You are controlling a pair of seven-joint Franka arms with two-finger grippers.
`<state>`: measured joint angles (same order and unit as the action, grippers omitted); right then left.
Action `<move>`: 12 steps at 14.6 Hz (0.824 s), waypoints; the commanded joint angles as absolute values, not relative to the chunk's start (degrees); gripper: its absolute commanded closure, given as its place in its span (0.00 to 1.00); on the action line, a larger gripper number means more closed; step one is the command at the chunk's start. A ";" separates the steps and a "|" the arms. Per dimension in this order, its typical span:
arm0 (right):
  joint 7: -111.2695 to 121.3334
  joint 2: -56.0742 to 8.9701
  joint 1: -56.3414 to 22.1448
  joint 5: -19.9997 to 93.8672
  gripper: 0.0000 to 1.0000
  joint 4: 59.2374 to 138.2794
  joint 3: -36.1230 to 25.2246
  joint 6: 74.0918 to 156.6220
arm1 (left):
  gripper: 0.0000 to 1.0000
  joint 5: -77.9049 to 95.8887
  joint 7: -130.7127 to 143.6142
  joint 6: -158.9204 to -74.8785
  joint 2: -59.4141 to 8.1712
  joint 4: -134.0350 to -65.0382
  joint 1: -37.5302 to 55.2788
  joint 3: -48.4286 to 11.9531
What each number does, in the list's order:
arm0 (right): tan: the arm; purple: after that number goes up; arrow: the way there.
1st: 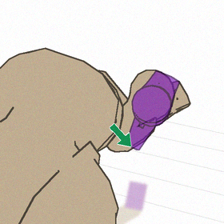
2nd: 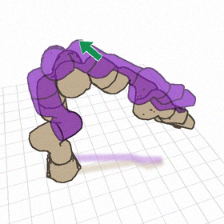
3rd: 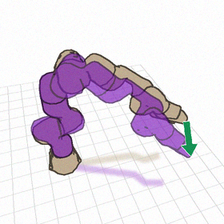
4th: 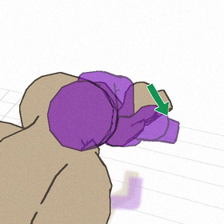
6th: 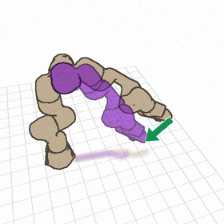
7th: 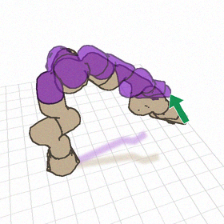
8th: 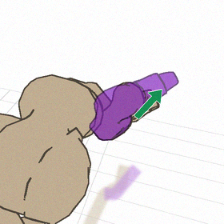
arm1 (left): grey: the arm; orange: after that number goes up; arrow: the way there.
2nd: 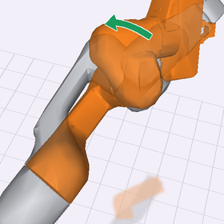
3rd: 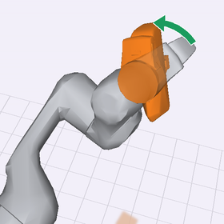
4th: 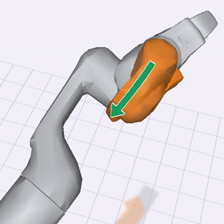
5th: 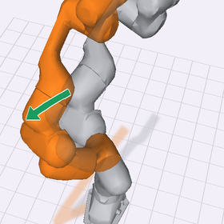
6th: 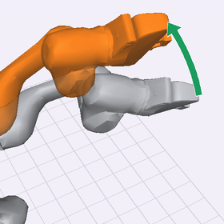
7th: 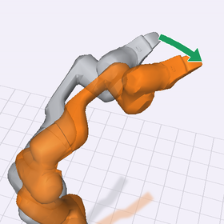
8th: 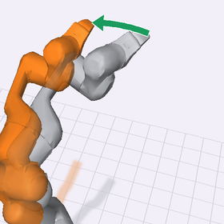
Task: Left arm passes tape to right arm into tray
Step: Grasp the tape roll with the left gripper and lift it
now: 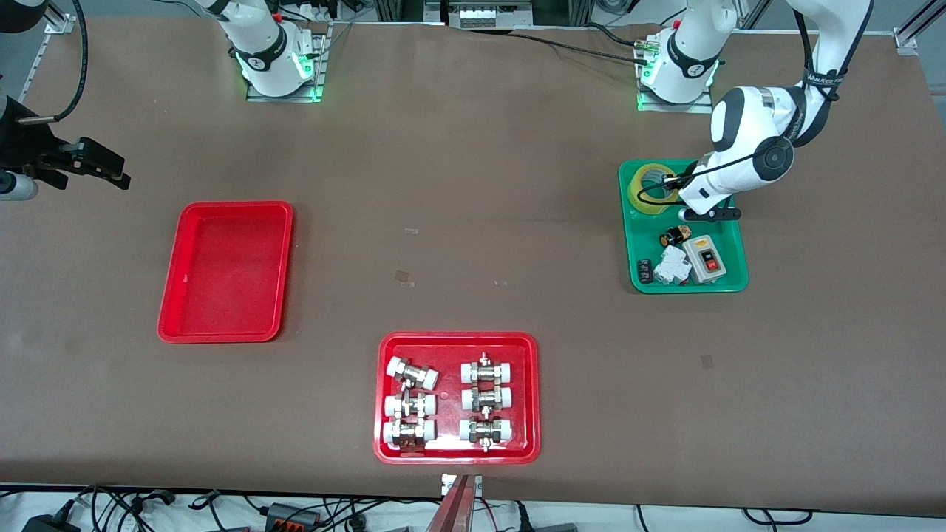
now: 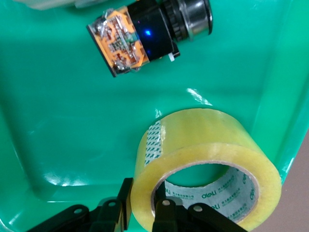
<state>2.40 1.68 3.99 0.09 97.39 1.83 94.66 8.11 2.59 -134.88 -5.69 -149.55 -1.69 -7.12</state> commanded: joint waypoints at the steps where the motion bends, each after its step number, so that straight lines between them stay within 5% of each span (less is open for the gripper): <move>1: 2.37 1.67 4.22 0.70 0.00 96.86 2.20 94.04 | 0.99 9.23 1.67 -128.53 -2.56 -145.22 -1.76 -7.65; 6: 2.37 1.50 4.31 0.00 0.00 96.94 2.20 94.22 | 0.99 9.23 2.46 -116.56 -2.02 -131.60 -1.58 -10.44; 12: 1.85 -1.66 1.94 3.16 0.00 97.12 2.29 91.76 | 1.00 14.59 17.18 -100.56 -12.19 -105.07 -1.06 -28.18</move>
